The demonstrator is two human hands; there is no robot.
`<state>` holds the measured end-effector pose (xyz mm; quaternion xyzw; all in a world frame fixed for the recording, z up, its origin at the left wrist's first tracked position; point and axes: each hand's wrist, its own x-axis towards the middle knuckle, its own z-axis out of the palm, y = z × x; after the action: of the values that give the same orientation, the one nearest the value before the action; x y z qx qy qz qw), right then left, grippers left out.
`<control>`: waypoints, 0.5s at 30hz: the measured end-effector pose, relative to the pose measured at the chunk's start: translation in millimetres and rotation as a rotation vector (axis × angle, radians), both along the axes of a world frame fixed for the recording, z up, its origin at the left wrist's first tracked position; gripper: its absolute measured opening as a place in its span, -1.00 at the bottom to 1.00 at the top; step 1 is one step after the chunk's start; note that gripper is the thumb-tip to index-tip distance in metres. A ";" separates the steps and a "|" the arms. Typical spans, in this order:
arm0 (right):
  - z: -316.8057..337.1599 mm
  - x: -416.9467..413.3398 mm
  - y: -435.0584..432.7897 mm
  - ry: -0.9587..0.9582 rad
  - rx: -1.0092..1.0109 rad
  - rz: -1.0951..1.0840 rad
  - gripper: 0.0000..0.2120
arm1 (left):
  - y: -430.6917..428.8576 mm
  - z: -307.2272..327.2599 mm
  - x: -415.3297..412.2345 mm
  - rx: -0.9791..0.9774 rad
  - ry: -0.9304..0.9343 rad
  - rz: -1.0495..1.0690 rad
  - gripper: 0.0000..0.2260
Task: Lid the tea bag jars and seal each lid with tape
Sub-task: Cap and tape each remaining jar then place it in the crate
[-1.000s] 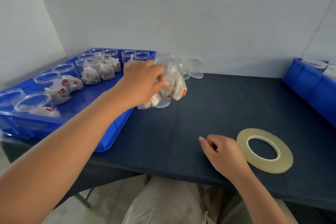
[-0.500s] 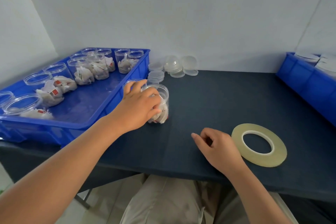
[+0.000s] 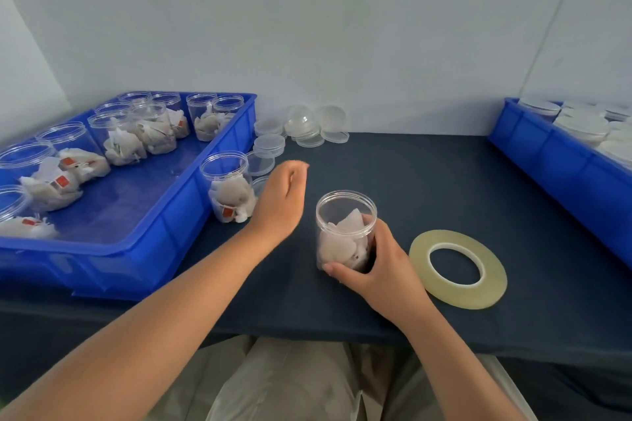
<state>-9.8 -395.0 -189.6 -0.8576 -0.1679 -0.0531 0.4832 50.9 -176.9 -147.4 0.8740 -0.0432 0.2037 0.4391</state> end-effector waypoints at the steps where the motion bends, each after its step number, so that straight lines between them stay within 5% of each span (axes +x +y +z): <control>1: -0.4 -0.2 0.0 -0.006 0.000 -0.004 -0.29 | 4.0 -4.7 18.5 0.194 0.122 0.116 -0.66; 3: -1.5 -0.6 -0.7 -0.018 0.008 -0.017 -0.31 | 8.3 -15.6 44.7 0.592 0.398 0.229 -0.57; 5: -4.1 0.4 -2.4 -0.022 0.036 -0.048 -0.31 | 6.8 -25.3 55.8 0.756 0.517 0.247 -0.59; 9: -8.4 4.6 -4.8 -0.026 0.117 -0.131 -0.32 | 1.2 -43.4 47.9 0.667 0.221 0.219 -0.71; 15: -11.5 7.2 -3.9 -0.032 0.105 -0.133 -0.31 | 2.3 -42.6 30.3 0.562 0.235 0.194 -0.25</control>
<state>-2.6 -398.9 -201.2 -0.8394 -0.1151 -0.1073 0.5202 81.3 -174.5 -190.0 0.9786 0.0370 0.1224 0.1610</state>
